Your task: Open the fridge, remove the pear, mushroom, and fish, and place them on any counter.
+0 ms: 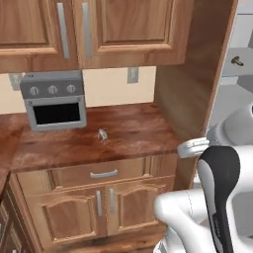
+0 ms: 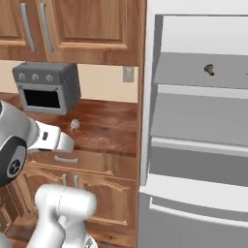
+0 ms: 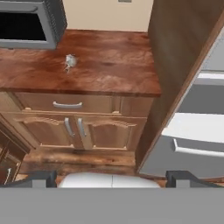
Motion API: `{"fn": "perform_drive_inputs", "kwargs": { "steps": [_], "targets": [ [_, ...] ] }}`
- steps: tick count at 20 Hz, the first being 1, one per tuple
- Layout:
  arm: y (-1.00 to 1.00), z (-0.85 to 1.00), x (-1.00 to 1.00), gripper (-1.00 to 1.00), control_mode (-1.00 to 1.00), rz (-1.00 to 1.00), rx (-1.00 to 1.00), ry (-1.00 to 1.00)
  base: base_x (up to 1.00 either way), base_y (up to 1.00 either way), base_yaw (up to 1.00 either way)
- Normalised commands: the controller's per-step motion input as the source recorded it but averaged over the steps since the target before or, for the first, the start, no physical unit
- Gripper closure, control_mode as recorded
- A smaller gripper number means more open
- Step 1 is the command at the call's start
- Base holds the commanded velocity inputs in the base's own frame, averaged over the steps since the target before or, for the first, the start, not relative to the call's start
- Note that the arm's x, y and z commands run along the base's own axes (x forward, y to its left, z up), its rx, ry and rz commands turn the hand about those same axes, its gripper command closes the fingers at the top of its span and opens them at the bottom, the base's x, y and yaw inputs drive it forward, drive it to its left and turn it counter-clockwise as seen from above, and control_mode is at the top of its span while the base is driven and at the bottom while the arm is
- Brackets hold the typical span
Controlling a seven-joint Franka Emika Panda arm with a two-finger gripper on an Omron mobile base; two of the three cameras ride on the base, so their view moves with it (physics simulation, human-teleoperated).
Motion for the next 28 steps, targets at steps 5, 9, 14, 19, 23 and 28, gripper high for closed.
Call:
{"fn": "perform_drive_inputs", "kwargs": {
  "steps": [5,9,14,19,23,28],
  "targets": [
    [0.00,0.00,0.00,-1.00,1.00,0.00,0.00,0.00,0.00,-1.00,0.14],
    [0.00,0.00,0.00,-1.00,1.00,0.00,0.00,0.00,0.00,-1.00,0.08],
    [0.00,0.00,0.00,-1.00,1.00,0.00,0.00,0.00,0.11,-0.77,0.03],
    [0.00,0.00,0.00,-1.00,1.00,0.00,0.00,0.00,0.59,-0.46,0.00],
    [0.00,0.00,0.00,-1.00,1.00,0.00,0.00,0.00,0.91,-0.41,0.00],
    [0.00,0.00,0.00,-1.00,1.00,0.00,0.00,0.00,0.90,-0.46,0.00]
  ]
}}
